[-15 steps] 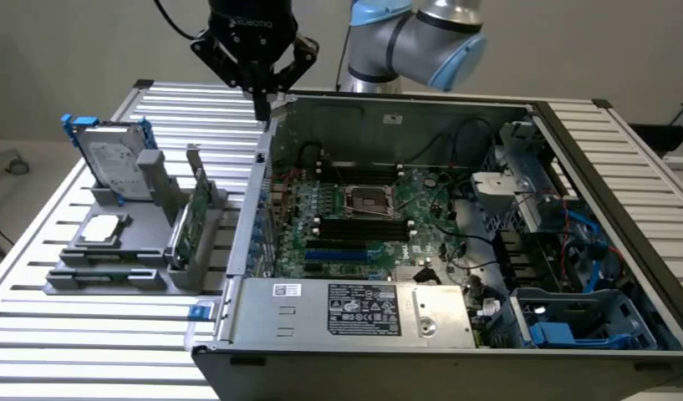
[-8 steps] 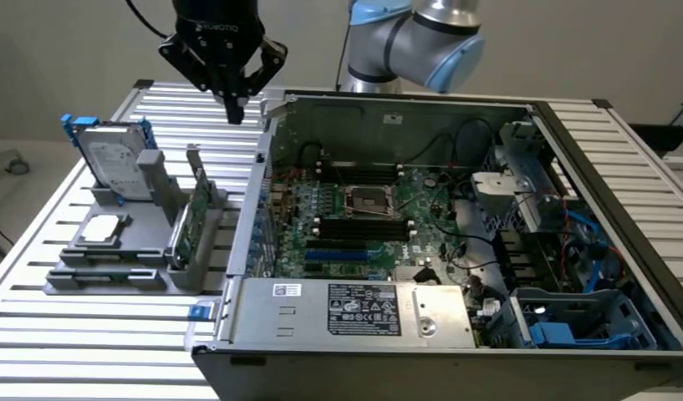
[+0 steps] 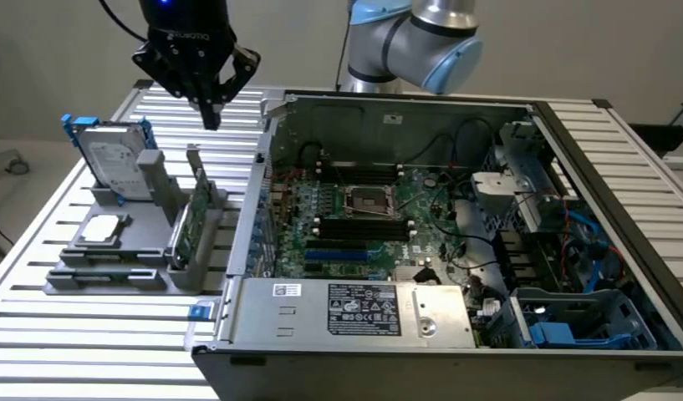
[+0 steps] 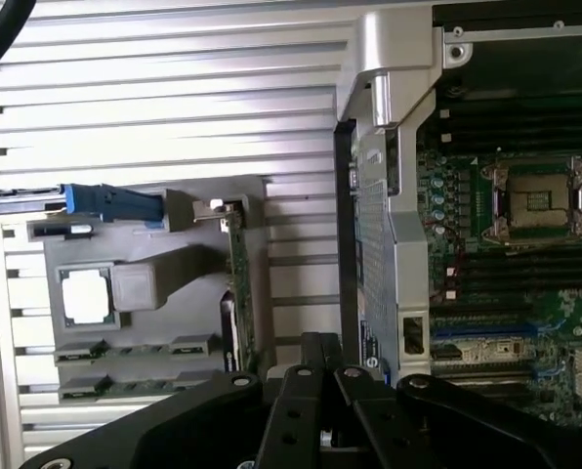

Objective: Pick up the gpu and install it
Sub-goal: 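Reach for the gpu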

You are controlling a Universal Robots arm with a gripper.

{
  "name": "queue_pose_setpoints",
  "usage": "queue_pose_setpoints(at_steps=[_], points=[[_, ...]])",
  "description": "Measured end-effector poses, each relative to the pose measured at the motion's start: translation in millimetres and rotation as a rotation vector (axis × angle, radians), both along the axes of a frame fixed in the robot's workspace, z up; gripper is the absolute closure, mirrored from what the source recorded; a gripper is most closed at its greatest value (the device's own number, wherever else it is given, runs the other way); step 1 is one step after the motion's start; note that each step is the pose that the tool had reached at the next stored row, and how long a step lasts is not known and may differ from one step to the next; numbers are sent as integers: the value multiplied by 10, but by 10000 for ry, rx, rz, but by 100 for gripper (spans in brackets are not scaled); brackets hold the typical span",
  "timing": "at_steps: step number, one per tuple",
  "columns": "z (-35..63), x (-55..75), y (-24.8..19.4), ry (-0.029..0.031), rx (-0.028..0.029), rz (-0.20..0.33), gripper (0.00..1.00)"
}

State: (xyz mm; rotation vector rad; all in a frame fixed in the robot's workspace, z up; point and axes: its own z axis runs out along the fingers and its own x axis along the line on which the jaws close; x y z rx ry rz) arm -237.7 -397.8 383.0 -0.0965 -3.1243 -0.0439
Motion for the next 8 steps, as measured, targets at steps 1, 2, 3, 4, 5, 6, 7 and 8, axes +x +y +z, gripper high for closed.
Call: queue_pose_setpoints(at_steps=[1,2,3,4,5,6,7,8], points=[[-8,-11,0,0,-3,40,89],[-15,-20,0,0,-5,77,89],[-21,-29,0,1,-8,116,89],[-27,-37,0,2,-11,154,89],[-34,-48,0,2,-15,188,89],[-40,-61,0,2,-21,216,89],[-46,-76,0,2,-29,240,89],[-51,-95,0,3,-41,259,89]])
